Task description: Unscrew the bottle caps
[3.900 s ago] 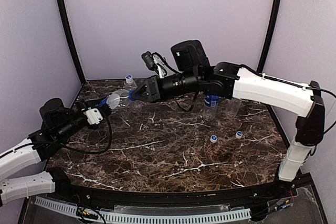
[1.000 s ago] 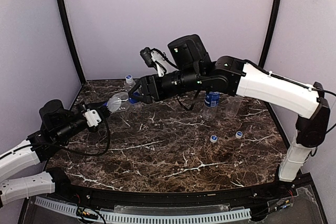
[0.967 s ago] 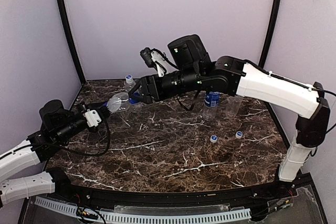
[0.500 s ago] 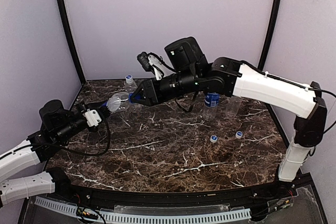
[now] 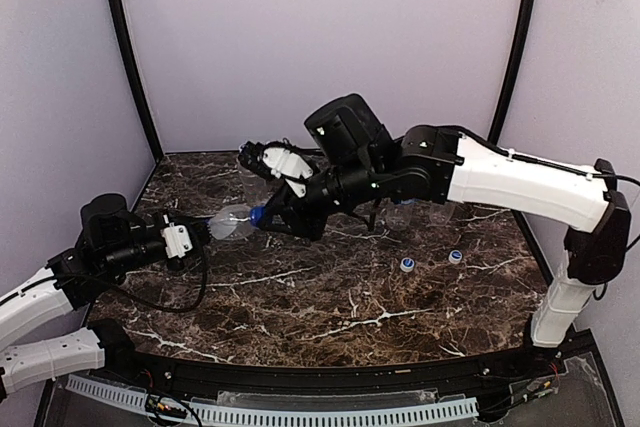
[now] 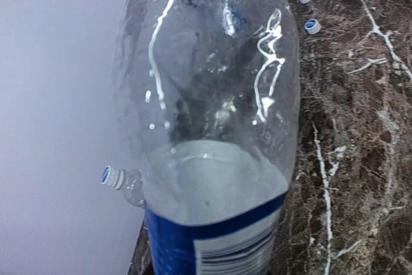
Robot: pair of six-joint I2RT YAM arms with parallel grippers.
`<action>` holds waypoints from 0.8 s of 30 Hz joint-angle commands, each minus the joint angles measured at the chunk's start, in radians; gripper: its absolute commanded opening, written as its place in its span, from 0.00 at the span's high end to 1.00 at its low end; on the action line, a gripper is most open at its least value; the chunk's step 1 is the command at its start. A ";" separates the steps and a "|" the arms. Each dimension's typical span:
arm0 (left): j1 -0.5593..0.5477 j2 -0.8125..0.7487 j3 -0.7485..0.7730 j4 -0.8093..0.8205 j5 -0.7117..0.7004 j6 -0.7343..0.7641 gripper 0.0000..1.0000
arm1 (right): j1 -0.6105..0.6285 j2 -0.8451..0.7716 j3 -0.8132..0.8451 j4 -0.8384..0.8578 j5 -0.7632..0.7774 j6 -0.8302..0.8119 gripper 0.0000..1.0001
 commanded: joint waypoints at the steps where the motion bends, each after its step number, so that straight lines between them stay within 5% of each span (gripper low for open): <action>1: -0.001 0.001 0.059 -0.273 0.223 -0.039 0.75 | 0.142 -0.090 -0.133 -0.012 0.080 -0.629 1.00; 5: -0.001 0.002 0.085 -0.352 0.272 -0.043 0.75 | 0.176 -0.132 -0.210 -0.007 0.203 -0.997 1.00; 14: -0.001 0.000 0.094 -0.449 0.282 -0.011 0.75 | 0.210 -0.129 -0.298 0.123 0.567 -1.390 1.00; 24: -0.001 -0.011 0.077 -0.449 0.291 -0.024 0.75 | 0.232 -0.241 -0.490 0.470 0.526 -1.591 1.00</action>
